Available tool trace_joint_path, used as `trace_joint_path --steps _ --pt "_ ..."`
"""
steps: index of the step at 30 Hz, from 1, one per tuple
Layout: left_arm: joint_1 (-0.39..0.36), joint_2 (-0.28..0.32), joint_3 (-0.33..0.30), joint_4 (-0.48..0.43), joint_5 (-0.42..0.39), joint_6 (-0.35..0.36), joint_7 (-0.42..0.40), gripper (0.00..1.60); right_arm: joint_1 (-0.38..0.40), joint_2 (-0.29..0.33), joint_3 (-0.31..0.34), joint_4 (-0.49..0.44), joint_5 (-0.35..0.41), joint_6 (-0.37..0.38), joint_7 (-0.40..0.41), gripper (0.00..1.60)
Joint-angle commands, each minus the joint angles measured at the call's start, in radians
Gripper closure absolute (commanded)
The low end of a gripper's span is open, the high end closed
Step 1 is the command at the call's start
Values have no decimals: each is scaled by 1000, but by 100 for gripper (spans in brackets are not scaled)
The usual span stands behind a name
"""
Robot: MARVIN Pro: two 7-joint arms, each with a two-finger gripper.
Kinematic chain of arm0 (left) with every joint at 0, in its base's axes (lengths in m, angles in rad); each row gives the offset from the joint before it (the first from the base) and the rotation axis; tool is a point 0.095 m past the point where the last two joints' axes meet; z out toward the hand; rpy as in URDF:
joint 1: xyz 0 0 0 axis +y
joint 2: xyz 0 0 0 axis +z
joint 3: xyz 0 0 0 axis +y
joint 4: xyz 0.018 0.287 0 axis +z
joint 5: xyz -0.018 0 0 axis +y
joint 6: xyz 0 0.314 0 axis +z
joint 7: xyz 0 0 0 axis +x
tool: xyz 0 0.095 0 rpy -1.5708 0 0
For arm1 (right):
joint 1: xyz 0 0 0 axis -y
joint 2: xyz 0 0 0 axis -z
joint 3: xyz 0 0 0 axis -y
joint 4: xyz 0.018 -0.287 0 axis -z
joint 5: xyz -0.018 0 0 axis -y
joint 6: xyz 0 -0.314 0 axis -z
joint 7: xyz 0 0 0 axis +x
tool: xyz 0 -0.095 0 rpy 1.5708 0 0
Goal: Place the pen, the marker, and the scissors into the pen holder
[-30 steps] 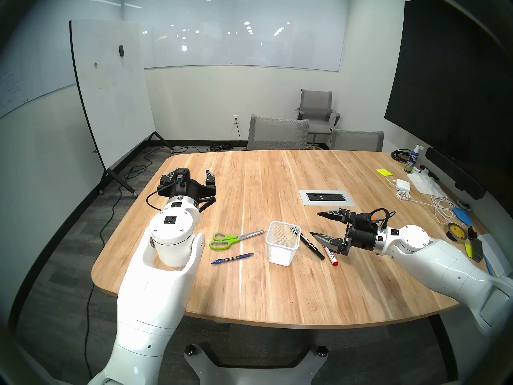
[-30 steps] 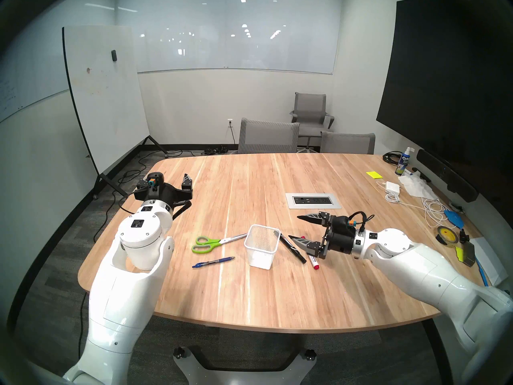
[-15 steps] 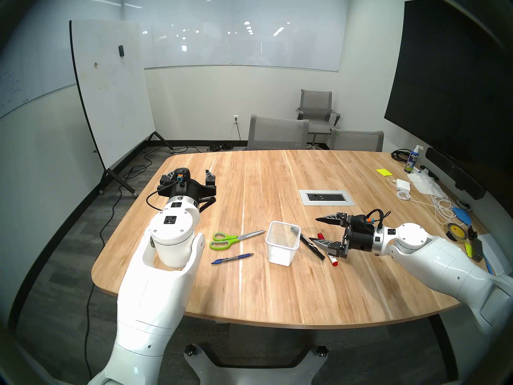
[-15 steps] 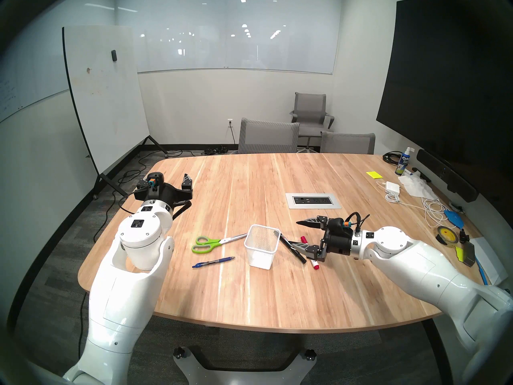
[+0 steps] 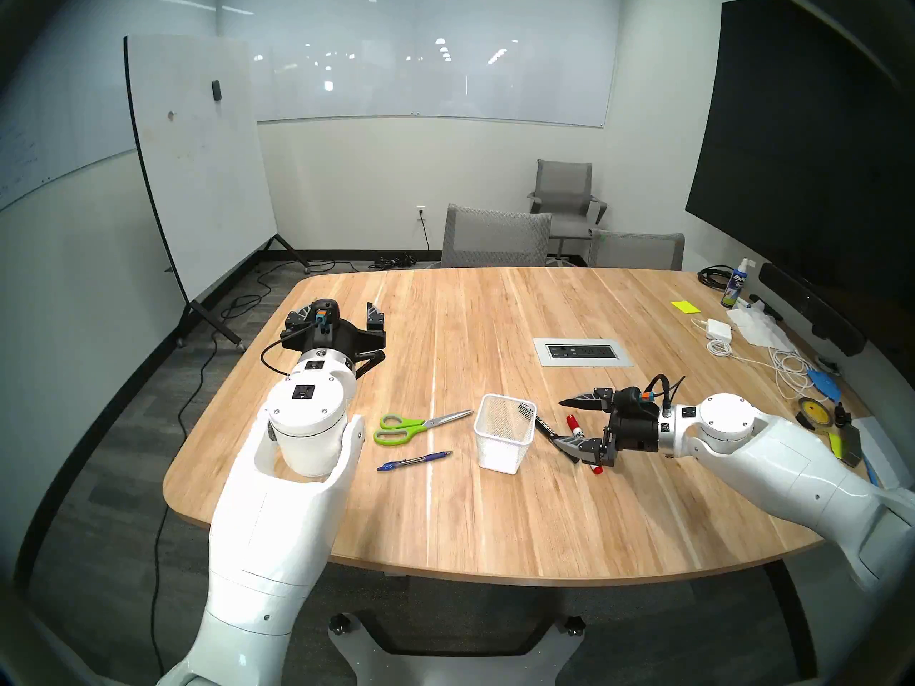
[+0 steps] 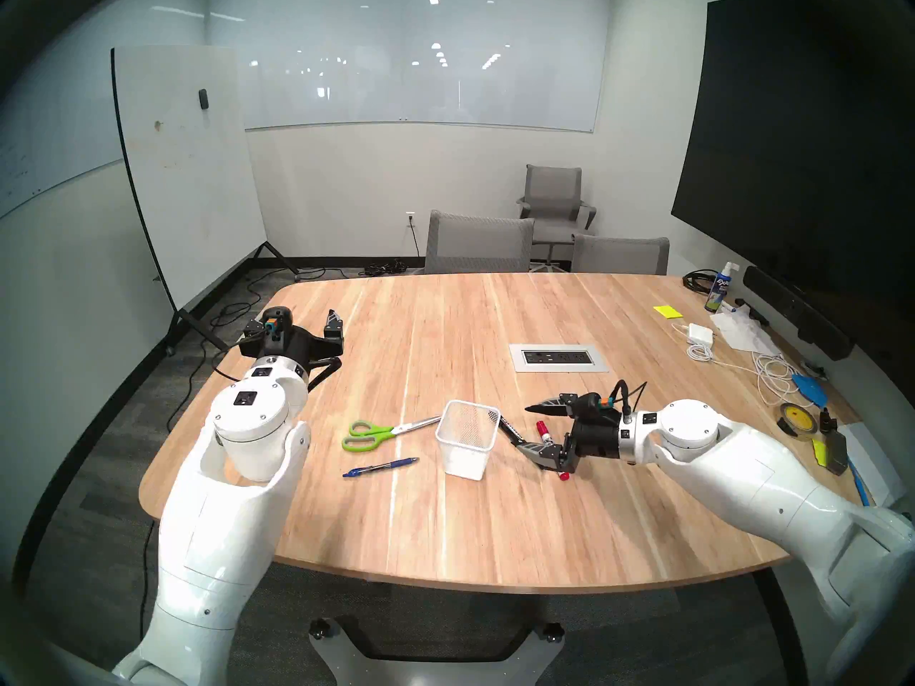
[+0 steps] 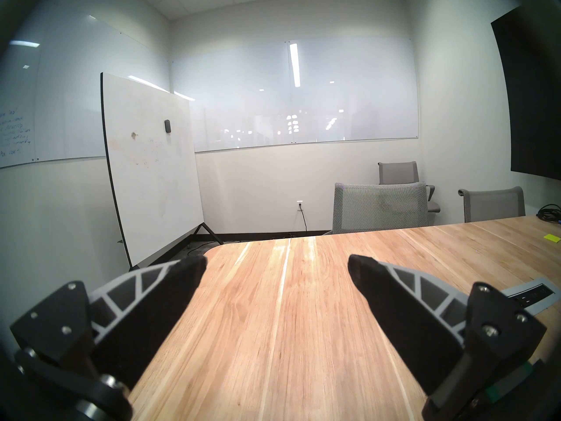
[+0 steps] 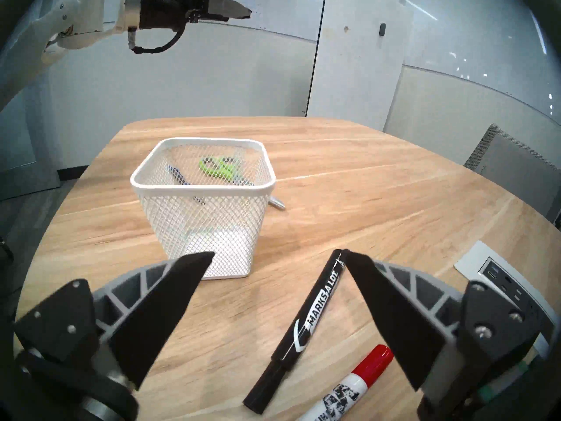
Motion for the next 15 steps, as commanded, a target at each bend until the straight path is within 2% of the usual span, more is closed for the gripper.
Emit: trace_joint_path --steps 1,5,15 --pt "-7 -1 -1 -19 -1 -1 -1 0 16 53 10 -63 -18 52 -13 0" --pt "-7 -1 -1 -19 -1 -1 -1 0 7 60 8 -73 -25 79 -19 0" --pt "-7 -1 -1 -19 -1 -1 -1 0 12 11 -3 -23 -50 102 -9 0"
